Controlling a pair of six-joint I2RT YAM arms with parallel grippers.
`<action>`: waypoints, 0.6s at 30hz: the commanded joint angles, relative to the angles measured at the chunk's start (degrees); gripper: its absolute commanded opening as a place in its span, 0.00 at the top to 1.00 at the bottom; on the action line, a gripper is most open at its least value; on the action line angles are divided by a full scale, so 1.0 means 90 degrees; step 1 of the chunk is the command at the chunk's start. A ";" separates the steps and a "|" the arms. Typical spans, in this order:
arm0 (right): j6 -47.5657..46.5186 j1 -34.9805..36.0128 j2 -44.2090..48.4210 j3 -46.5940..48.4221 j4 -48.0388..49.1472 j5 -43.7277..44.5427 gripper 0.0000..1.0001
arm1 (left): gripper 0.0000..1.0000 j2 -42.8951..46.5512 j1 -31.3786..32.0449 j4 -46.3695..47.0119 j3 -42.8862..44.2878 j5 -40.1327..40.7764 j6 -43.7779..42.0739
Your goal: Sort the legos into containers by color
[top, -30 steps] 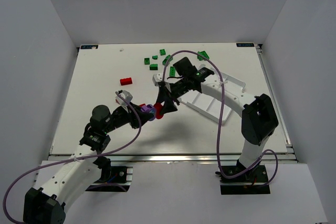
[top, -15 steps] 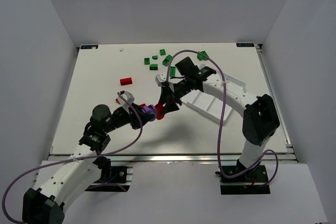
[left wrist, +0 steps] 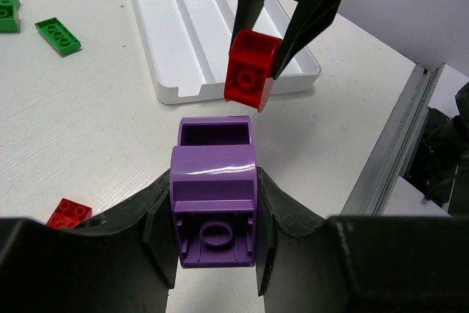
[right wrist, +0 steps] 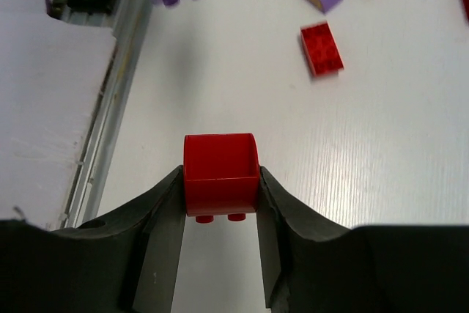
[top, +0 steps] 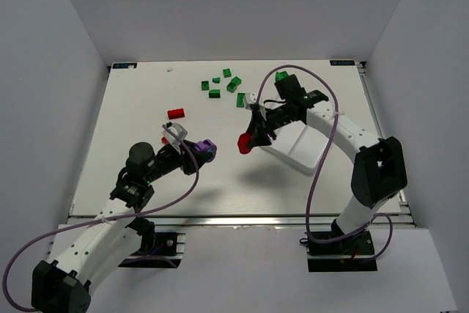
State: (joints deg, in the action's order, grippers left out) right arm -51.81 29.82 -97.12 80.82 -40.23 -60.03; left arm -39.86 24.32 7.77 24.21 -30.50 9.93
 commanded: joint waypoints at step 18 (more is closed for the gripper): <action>0.3852 -0.0667 -0.0047 -0.0770 0.4196 0.6707 1.00 | 1.00 -0.1401 -0.0016 0.1031 0.0777 0.0733 0.2352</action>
State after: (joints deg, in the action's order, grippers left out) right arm -22.41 24.86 -93.36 68.29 -6.90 -9.39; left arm -52.21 24.29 12.67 28.99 -24.45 25.91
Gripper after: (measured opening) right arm 0.441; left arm 0.470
